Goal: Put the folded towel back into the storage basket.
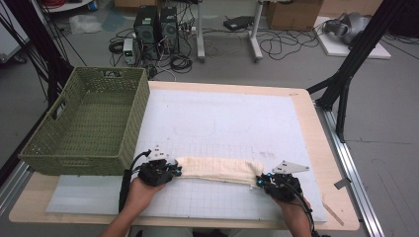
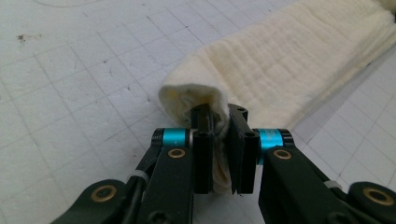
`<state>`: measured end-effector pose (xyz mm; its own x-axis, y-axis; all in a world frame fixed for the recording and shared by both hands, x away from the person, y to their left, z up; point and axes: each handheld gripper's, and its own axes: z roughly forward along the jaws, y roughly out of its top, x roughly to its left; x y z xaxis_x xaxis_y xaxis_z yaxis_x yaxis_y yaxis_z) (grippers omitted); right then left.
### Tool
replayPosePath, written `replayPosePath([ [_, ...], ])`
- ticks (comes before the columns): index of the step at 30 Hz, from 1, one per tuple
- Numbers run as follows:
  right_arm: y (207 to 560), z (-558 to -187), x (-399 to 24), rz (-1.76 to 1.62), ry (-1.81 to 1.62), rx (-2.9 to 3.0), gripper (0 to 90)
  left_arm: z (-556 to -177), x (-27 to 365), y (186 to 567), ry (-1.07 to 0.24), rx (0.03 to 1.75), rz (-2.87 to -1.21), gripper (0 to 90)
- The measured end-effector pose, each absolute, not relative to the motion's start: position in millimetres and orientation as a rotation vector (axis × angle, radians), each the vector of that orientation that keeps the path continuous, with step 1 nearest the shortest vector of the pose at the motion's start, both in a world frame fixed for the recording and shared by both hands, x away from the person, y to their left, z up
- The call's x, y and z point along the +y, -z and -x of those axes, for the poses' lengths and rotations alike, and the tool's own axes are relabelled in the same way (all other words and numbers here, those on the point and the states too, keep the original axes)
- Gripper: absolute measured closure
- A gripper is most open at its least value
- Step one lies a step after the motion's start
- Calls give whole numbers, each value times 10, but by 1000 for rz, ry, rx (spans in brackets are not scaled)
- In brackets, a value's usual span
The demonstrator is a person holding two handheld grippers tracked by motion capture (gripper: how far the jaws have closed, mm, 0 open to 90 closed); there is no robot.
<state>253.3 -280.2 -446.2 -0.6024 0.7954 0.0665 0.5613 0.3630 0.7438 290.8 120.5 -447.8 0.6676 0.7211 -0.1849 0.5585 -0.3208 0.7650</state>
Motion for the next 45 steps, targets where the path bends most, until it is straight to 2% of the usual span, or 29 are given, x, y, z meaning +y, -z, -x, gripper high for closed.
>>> replayPosePath([
  [30, 4211, -2529, -2928, -1221, -1209, 2183, 821, -2861, 1255, 4218, -241, 920, -1901, 819],
  [45, 4032, -2662, -2871, -1143, -1211, 2156, 820, -2803, 1342, 3942, -320, 870, -1826, 818],
])
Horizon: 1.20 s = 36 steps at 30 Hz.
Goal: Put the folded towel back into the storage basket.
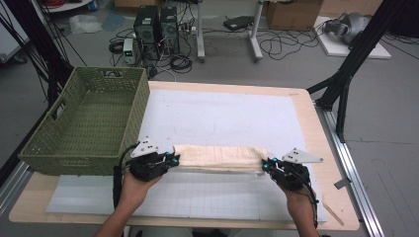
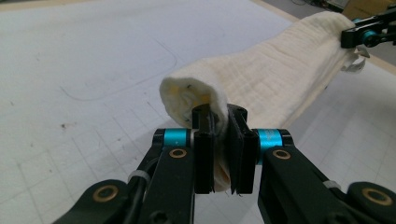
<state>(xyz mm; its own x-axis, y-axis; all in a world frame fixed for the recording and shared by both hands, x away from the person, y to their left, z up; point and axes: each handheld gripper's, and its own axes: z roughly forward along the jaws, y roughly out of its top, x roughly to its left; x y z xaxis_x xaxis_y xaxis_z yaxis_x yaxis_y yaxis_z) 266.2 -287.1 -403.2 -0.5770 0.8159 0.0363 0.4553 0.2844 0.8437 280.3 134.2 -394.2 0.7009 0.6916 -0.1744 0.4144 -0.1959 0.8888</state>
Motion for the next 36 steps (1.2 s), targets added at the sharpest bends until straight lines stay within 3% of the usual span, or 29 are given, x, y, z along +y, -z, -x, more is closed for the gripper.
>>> replayPosePath([
  [17, 3496, -3361, -2308, -1011, -1208, 2157, 821, -2644, 1771, 3397, -466, 831, -1739, 819],
  [36, 3107, -3921, -1552, -899, -1209, 2193, 822, -2465, 2193, 3187, -566, 841, -1682, 819],
])
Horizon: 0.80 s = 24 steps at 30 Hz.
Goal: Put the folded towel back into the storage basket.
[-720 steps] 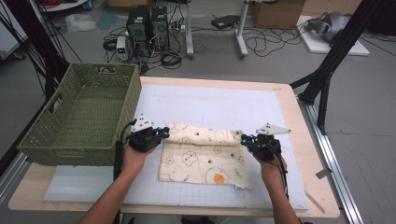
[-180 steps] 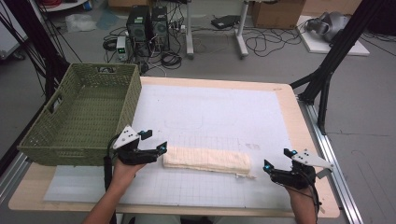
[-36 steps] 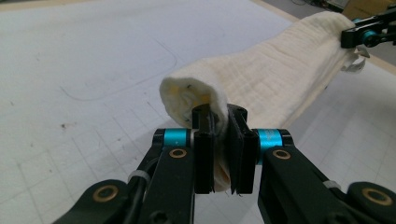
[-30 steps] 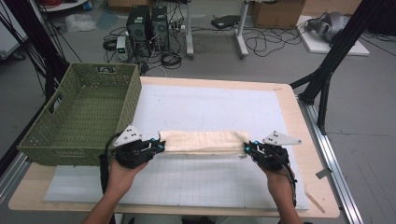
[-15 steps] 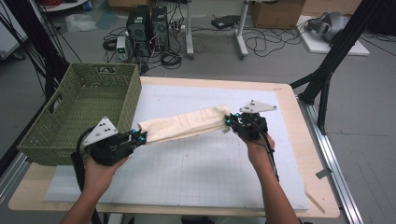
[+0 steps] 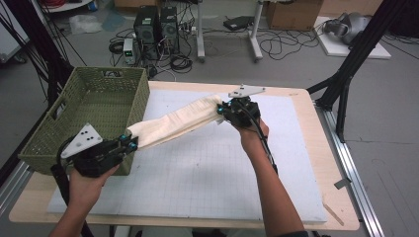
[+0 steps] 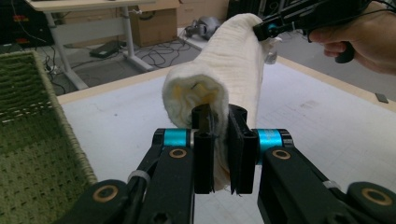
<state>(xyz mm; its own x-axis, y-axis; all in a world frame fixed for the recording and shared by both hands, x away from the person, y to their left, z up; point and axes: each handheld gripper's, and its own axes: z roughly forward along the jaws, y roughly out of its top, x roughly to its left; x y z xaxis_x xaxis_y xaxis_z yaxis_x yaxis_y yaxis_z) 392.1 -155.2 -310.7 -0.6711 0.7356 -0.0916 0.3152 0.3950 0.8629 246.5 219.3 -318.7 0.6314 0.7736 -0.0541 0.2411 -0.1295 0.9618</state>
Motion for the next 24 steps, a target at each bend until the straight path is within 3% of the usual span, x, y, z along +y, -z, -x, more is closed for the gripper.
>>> replayPosePath([
  [24, 2816, -4320, -598, -751, -1254, 2235, 822, -2324, 2817, 3017, -703, 924, -1590, 819],
])
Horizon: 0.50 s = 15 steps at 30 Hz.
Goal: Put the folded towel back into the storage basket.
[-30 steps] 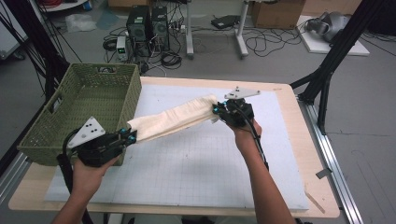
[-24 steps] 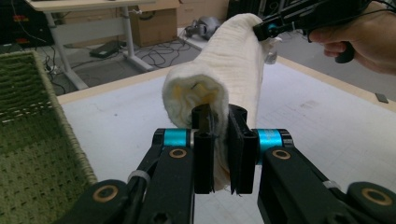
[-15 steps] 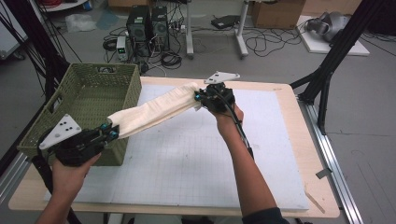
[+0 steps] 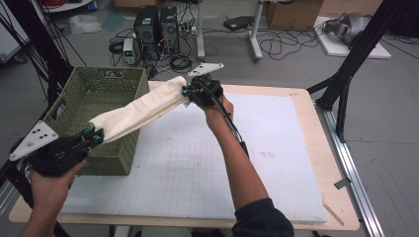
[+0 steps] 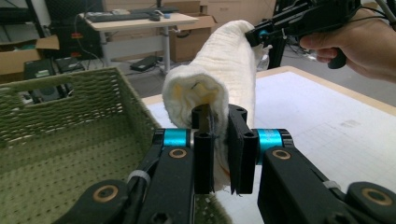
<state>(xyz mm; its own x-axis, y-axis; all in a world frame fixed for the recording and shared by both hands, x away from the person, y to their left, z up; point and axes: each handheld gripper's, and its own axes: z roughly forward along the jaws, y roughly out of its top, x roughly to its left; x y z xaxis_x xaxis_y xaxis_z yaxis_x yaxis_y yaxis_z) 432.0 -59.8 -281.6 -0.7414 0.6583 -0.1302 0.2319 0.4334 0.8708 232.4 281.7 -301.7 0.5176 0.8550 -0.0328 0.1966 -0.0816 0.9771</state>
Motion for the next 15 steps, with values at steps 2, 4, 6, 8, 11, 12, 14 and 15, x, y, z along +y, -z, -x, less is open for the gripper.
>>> replayPosePath([
  [2, 2817, -4349, -511, -735, -1254, 2240, 822, -2305, 2871, 3019, -711, 934, -1582, 819],
  [4, 2819, -4379, -413, -726, -1242, 2250, 822, -2294, 2919, 3025, -718, 944, -1578, 819],
  [6, 2815, -4408, -318, -713, -1239, 2258, 822, -2287, 2962, 3034, -725, 955, -1573, 819],
  [8, 2805, -4438, -231, -704, -1241, 2260, 822, -2281, 3013, 3044, -729, 966, -1566, 819],
  [11, 2773, -4487, -102, -699, -1240, 2269, 822, -2272, 3091, 3057, -741, 982, -1559, 819],
  [12, 2751, -4503, -45, -684, -1241, 2266, 822, -2270, 3116, 3060, -744, 986, -1557, 819],
  [14, 2718, -4528, 40, -675, -1237, 2270, 822, -2264, 3168, 3065, -751, 995, -1550, 819],
  [15, 2693, -4549, 102, -662, -1237, 2271, 822, -2262, 3189, 3067, -753, 999, -1548, 819],
])
